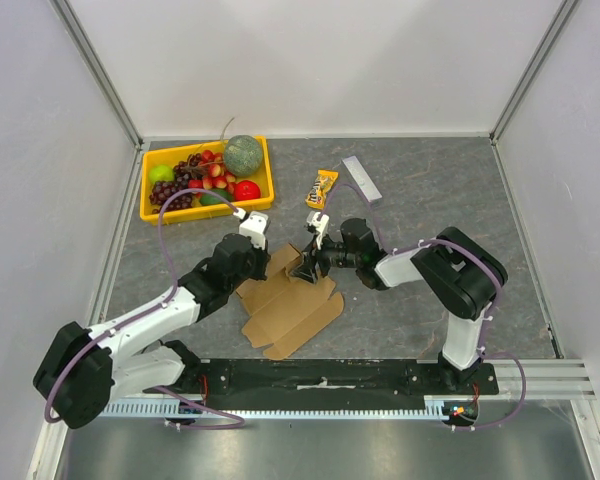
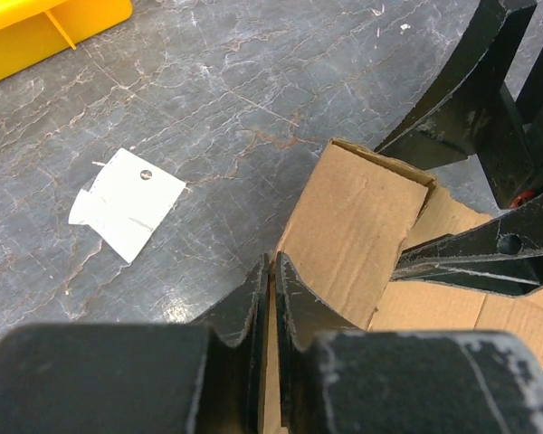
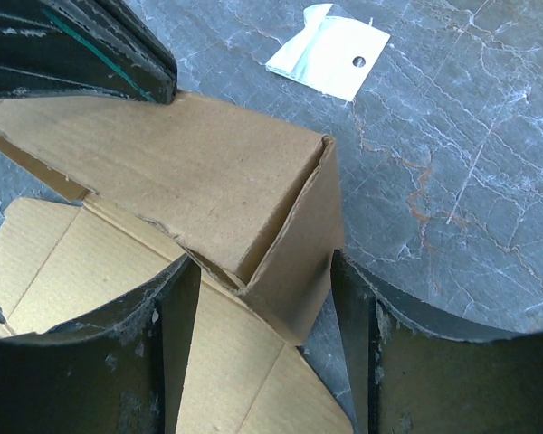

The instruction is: Fold the paper box

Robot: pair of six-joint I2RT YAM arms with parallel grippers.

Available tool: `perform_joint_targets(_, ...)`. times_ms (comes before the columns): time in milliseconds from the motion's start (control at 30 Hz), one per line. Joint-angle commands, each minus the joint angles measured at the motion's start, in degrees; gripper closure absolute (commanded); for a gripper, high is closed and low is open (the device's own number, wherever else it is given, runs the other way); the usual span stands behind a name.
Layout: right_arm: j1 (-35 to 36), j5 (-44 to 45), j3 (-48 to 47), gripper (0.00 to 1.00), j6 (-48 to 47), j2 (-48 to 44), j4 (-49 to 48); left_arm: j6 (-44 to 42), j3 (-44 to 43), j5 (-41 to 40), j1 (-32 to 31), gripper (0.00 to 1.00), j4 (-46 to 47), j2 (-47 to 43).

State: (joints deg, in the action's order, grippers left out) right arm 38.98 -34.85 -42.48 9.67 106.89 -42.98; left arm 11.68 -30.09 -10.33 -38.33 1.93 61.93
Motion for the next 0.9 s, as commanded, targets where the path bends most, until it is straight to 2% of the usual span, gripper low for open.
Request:
perform_joint_targets(0, 0.13, -0.74, -1.91, 0.34, 0.87, 1.21, -5.09, 0.27, -0.50, 2.59, 0.27, 0.90, 3.16, 1.08)
perform_joint_targets(367, 1.01, 2.68, -0.59, 0.38, 3.07, 2.97, -11.33, 0.27, 0.03, 5.05, 0.36, 0.91, 3.87, 2.49)
perform_joint_targets(533, 1.18, 7.42, 1.34, 0.44, 3.51, 2.09, -13.36, 0.62, 0.47, 5.49, 0.36, 0.91, 4.04, 2.23)
perform_joint_targets(867, 2.68, 17.53, 3.81, 0.50, 2.63, 0.86, -14.32, 2.29, 1.70, 8.13, 0.36, 0.92, 4.83, 1.88)
